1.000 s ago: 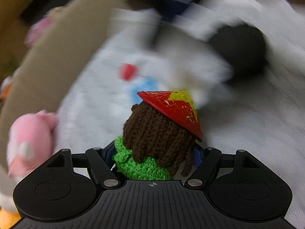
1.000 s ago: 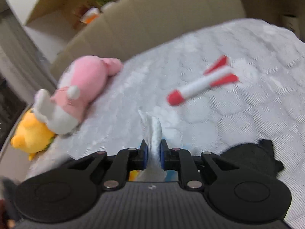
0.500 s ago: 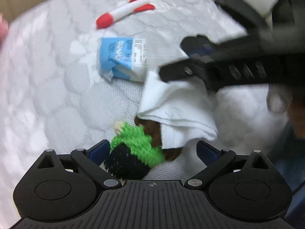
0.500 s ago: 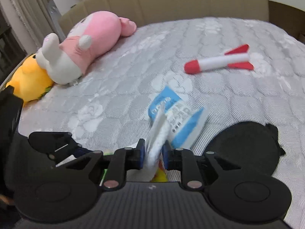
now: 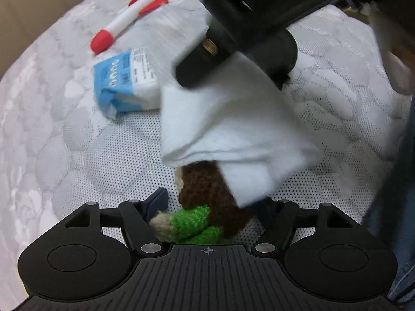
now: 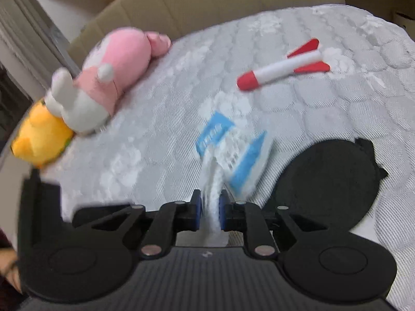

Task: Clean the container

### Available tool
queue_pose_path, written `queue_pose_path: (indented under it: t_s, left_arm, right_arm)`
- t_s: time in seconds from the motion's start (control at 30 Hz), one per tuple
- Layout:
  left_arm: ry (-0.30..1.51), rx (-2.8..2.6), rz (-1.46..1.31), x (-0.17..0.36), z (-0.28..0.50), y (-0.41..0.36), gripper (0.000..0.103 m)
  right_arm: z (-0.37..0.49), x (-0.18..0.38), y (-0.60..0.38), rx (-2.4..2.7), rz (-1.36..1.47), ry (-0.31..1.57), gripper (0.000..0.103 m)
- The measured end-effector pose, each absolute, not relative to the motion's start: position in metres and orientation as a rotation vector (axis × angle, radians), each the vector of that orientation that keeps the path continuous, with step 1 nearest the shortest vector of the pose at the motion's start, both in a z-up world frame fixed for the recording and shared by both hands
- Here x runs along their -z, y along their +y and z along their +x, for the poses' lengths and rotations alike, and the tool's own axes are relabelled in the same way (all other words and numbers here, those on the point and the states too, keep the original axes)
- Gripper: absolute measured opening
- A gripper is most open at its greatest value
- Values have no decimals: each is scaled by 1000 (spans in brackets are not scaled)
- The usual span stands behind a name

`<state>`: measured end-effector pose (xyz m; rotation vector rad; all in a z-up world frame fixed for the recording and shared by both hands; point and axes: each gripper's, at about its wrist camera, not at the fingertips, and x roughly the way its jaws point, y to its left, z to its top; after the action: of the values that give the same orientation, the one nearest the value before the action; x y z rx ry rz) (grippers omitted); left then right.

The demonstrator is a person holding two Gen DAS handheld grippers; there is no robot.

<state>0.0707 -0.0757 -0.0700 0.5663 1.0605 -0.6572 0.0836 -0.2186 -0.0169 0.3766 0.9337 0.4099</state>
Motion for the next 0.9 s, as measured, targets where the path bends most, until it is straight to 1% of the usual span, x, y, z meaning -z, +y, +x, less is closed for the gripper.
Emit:
queue_pose_path:
  t_s: [0.03, 0.07, 0.17, 0.27, 0.33, 0.37, 0.4, 0.43, 0.5, 0.57, 0.63, 0.7, 0.77, 0.9]
  left_arm:
    - [1047, 647, 570, 69, 72, -75, 69]
    - [1016, 620, 592, 67, 73, -75, 60]
    - [861, 484, 723, 64, 75, -78, 60]
    - [747, 445, 801, 66, 75, -78, 61]
    - [813, 482, 773, 74, 78, -79, 62]
    - [856, 503, 768, 80, 80, -82, 61]
    - [847, 506, 786, 83, 77, -84, 62]
    - [848, 505, 789, 81, 76, -84, 63]
    - [886, 507, 731, 77, 80, -81, 74]
    - [977, 546, 564, 68, 86, -69, 93]
    - [1049, 579, 417, 58, 90, -56, 93]
    - [1082, 598, 326, 51, 91, -46, 94]
    - [1127, 627, 234, 48, 94, -35, 96]
    - [1190, 620, 143, 48, 96, -27, 98]
  right_arm:
    - [88, 15, -218, -417, 390, 920, 17]
    - [91, 14, -217, -427, 401, 908, 17]
    - [96, 10, -213, -478, 431, 869, 17]
    - [98, 11, -209, -509, 448, 856, 16]
    - [101, 15, -205, -507, 433, 869, 16]
    - [102, 18, -202, -500, 412, 884, 17]
    - [103, 21, -199, -495, 387, 900, 17]
    - [104, 24, -196, -491, 364, 912, 17]
    - [103, 25, -193, -484, 331, 920, 17]
    - [101, 26, -195, -477, 330, 932, 17]
    - [100, 28, -198, -471, 344, 951, 21]
    - [98, 30, -201, -465, 354, 960, 21]
    - [96, 30, -204, -463, 356, 964, 21]
    - [91, 28, -205, -444, 328, 969, 21]
